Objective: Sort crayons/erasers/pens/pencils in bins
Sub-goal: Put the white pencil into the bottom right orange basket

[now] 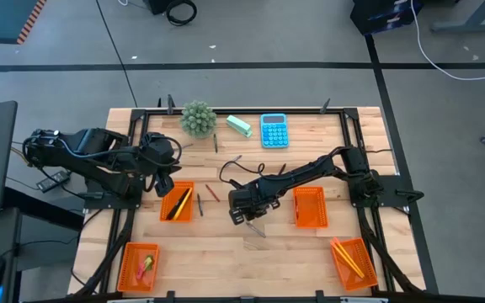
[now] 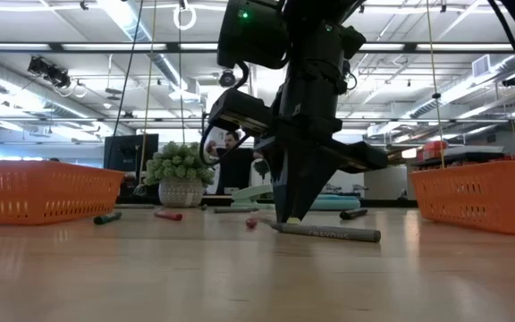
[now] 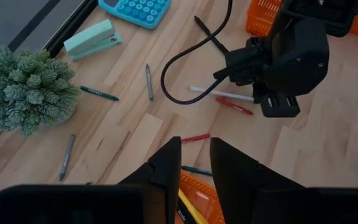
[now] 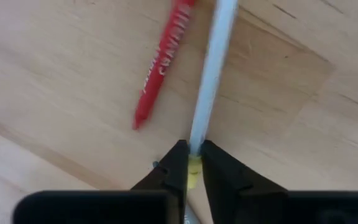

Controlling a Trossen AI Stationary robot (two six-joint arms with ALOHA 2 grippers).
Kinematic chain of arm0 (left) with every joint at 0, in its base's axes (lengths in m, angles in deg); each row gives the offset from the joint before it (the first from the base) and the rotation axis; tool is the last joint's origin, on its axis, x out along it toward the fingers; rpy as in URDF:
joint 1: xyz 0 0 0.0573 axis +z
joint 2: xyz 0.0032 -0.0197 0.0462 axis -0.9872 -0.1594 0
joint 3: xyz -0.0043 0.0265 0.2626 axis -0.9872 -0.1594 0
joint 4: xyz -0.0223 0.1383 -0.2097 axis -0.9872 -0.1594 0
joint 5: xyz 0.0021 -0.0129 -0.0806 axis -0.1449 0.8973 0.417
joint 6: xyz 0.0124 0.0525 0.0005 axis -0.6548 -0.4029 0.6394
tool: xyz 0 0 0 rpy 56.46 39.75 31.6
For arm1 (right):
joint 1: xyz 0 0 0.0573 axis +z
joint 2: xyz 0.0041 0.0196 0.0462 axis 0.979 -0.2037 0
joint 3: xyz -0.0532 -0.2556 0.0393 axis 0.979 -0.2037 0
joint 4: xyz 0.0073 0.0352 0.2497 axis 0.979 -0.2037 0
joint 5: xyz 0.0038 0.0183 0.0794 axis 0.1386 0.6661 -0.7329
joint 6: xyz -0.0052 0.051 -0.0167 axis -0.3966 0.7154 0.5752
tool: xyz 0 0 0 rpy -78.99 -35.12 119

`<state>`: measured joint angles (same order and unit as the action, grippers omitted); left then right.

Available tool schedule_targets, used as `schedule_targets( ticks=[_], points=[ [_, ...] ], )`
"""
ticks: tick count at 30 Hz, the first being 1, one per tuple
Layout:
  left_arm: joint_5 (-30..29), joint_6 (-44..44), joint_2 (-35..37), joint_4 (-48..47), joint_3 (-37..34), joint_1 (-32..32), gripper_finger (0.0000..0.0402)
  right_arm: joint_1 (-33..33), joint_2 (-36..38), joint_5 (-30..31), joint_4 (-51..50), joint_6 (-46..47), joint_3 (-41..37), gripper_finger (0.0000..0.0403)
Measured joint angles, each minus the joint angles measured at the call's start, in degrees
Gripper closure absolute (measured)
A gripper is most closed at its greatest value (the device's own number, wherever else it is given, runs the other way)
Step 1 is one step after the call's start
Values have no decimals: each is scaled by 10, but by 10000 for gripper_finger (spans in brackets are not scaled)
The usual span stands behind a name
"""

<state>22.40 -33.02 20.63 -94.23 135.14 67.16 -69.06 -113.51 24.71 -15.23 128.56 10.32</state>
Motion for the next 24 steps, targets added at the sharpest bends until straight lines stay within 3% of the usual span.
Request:
schedule_targets(
  ticks=[16,24],
  points=[
    [0,-5,0,3,0,0,319,-2,43,-4,-37,-29,-2,377],
    [-1,-119,-2,25,0,0,322,-2,125,-5,-52,-36,-2,377]
  ],
)
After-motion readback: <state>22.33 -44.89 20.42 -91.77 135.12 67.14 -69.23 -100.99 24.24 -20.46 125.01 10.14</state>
